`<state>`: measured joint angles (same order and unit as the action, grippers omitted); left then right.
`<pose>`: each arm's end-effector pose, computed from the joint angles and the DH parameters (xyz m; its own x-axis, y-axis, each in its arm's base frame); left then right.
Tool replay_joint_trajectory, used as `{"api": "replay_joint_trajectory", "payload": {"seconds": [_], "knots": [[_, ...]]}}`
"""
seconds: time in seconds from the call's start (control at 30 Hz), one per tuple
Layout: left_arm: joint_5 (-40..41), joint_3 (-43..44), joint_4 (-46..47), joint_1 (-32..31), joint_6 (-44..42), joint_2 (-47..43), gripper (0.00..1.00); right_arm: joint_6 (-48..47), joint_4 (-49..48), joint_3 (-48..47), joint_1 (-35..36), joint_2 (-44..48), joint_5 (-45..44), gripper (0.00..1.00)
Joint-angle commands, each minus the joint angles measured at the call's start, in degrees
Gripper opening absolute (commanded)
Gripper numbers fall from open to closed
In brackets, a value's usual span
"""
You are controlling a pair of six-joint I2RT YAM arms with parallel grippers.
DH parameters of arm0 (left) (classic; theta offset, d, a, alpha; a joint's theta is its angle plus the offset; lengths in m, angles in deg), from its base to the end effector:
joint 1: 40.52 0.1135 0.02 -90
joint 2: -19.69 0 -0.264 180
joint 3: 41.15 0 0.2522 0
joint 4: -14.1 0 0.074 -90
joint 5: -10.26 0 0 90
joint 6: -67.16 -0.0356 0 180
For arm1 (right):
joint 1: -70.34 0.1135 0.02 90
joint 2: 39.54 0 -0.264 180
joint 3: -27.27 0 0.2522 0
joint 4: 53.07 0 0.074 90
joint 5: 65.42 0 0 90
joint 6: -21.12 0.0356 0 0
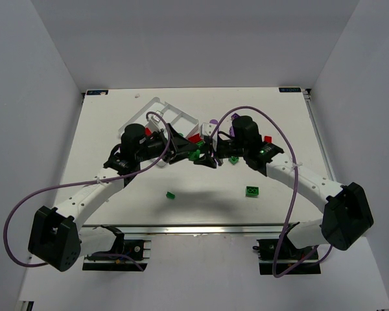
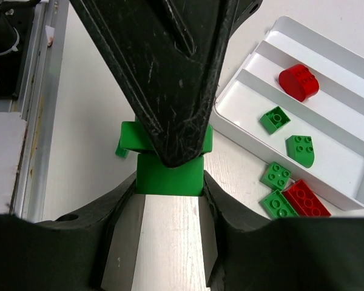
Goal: Sort the legos into containers by color
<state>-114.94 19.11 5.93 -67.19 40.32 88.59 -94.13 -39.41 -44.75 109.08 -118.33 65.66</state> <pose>0.2347 -0.1409 0.2921 -0.8839 -0.3719 -0.2835 0.1576 0.3337 -0.9294 0.2300 0.2145 0.3075 0.1598 -0.2840 -0.9454 -0.9772 0.0901 -0.1923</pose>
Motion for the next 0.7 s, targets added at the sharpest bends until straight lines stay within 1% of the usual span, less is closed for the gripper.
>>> {"api": "replay_joint_trajectory", "payload": {"seconds": [0.0, 0.4, 0.47, 0.53, 0.57, 0.6, 0.63, 0.67], "knots": [[-1.3, 0.4, -0.7, 1.5, -1.5, -1.4, 0.3, -1.3, -1.8, 0.6, -0.1, 2.1, 0.4, 0.02], [-4.2, 1.8, -5.2, 7.7, -4.7, -2.4, 0.29, -1.6, -1.7, 2.7, -0.9, 4.1, -0.7, 0.0], [-4.2, 2.5, -7.9, 9.6, -6.3, -2.4, 0.29, -1.5, -1.5, 3.1, -1.0, 4.3, -1.1, 0.0], [-2.3, 4.3, -14.2, 12.3, -10.9, -1.3, 0.29, -1.4, -1.5, 3.5, -1.0, 4.5, -1.5, 0.0], [-2.2, 5.3, -14.2, 13.3, -10.9, -0.6, 0.29, -1.4, -1.4, 3.6, -1.1, 4.5, -1.7, 0.0], [0.4, 6.5, -19.1, 14.9, -14.7, 0.2, 0.29, -1.4, -1.2, 3.9, -1.2, 4.8, -1.8, 0.0], [4.5, 9.9, -25.2, 15.6, -19.0, 2.5, 0.29, -1.5, -1.2, 4.2, -1.1, 5.0, -2.1, 0.0], [7.0, 11.8, -28.1, 16.6, -21.1, 4.0, 0.29, -1.6, -1.0, 4.4, -1.1, 5.1, -2.5, 0.0]]}}
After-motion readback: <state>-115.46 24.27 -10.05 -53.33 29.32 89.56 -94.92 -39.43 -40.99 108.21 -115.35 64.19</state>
